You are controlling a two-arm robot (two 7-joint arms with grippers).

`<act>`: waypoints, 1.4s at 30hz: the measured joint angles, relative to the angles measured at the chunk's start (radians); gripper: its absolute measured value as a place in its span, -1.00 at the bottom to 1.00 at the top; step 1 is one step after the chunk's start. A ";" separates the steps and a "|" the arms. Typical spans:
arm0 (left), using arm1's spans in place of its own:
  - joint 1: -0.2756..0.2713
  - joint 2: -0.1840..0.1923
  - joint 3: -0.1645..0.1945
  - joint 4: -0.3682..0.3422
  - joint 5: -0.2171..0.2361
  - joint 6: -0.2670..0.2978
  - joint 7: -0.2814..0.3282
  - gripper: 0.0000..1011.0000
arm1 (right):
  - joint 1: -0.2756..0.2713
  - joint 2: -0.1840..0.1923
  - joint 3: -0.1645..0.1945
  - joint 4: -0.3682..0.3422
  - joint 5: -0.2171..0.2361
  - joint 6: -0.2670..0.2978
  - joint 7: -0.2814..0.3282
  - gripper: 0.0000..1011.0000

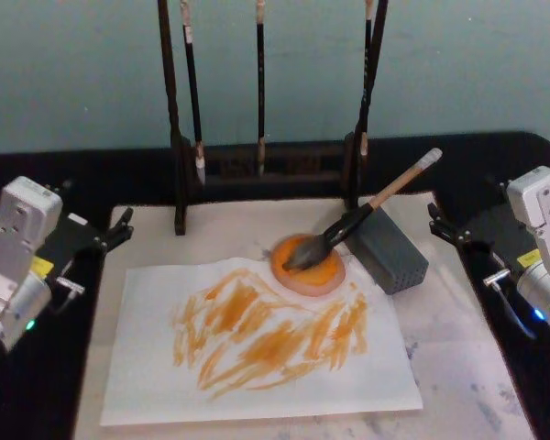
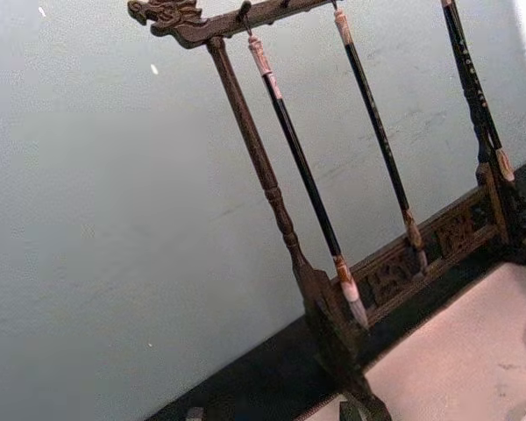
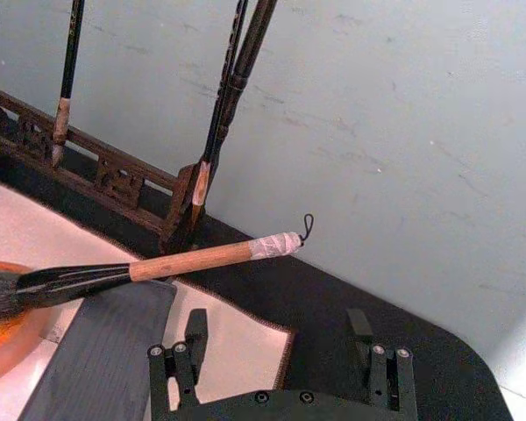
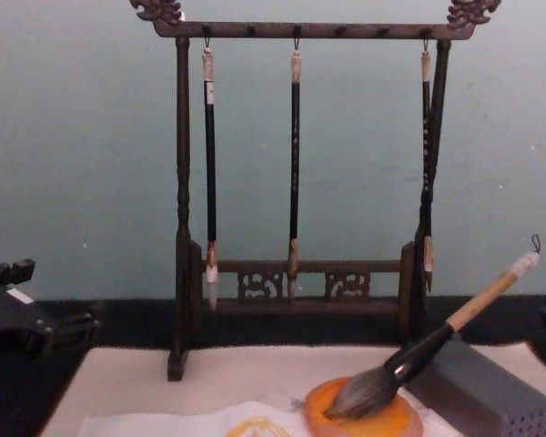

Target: Pick up the brush from the inkstone, write on the paper, then place the brush back to its original position.

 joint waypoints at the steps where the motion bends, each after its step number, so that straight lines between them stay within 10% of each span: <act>1: 0.000 0.000 0.000 0.000 0.000 0.000 0.000 0.98 | 0.000 0.000 0.000 0.000 0.000 0.000 0.000 0.98; 42: 0.000 0.000 0.000 0.000 0.000 0.000 0.000 0.98 | -0.005 -0.003 0.006 -0.003 0.001 0.001 0.008 0.98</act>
